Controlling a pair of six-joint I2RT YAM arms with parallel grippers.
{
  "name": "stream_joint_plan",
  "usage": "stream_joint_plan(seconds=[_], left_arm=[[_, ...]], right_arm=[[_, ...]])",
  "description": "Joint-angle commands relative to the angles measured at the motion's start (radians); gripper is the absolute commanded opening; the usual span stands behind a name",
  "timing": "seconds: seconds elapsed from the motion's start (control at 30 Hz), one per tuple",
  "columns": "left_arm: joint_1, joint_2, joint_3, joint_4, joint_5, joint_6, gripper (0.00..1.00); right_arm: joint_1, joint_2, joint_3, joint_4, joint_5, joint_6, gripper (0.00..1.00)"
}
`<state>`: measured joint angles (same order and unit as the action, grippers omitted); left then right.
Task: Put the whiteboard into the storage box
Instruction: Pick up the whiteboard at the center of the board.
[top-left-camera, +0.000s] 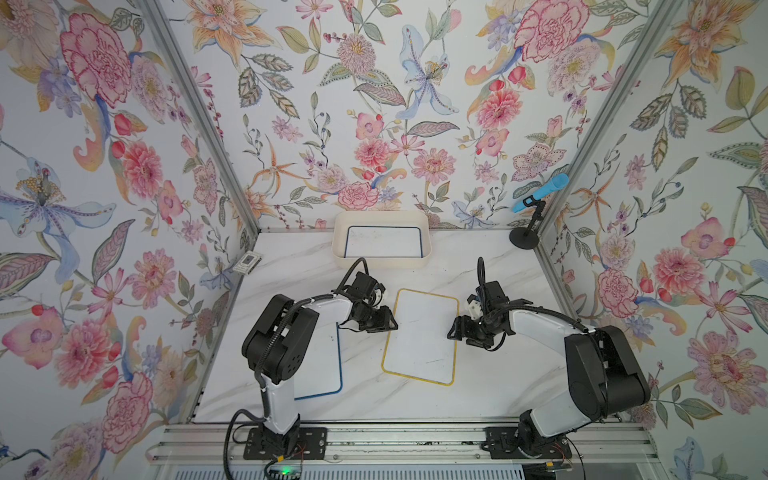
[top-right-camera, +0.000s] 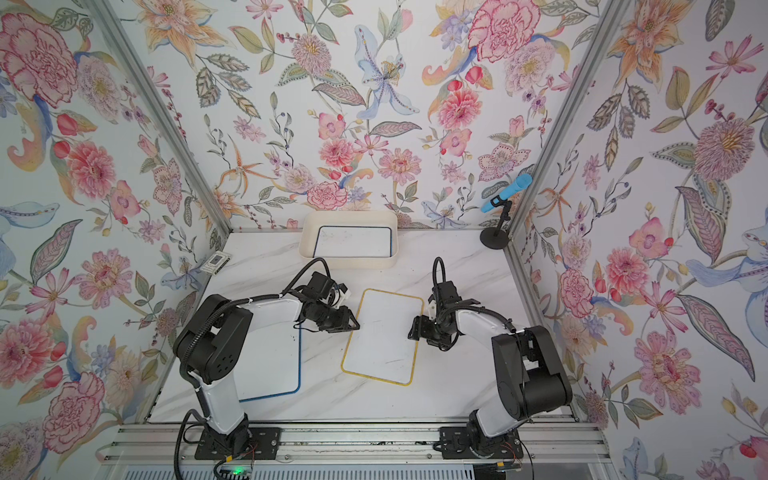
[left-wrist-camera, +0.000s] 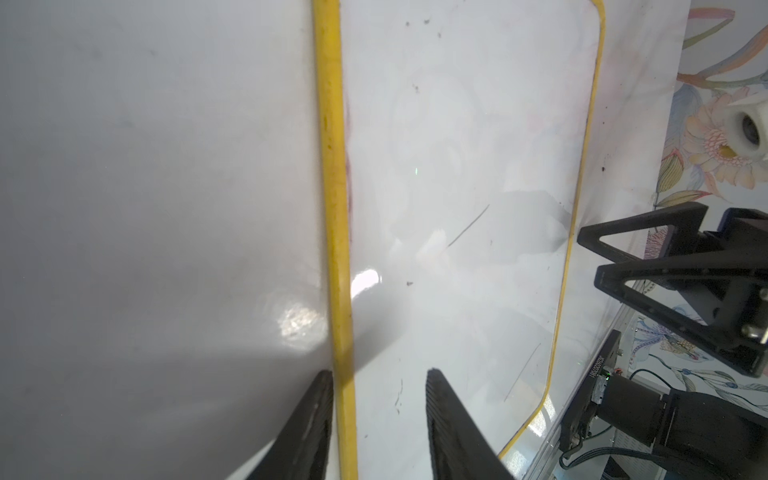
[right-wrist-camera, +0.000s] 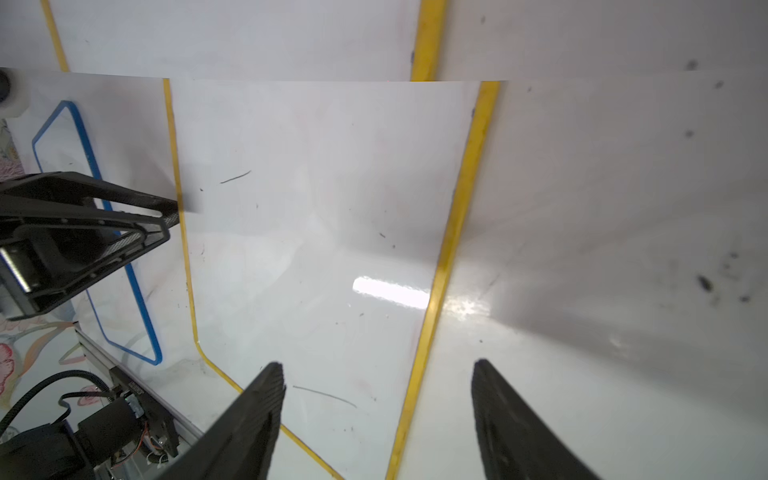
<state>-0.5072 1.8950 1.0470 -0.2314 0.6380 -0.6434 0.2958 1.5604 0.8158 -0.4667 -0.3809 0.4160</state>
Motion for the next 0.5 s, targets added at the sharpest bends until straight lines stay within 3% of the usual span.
stream_joint_plan(seconds=[0.0,0.47], left_arm=[[0.007,0.131,-0.114,-0.271,-0.298,0.022,0.41],[-0.035,0.130,-0.100,-0.261,-0.230,0.013,0.41]], right_arm=[[0.021,0.055,-0.017,0.003,0.017,0.002,0.73],[0.042,0.175,-0.032,0.147,-0.076,0.052,0.73]])
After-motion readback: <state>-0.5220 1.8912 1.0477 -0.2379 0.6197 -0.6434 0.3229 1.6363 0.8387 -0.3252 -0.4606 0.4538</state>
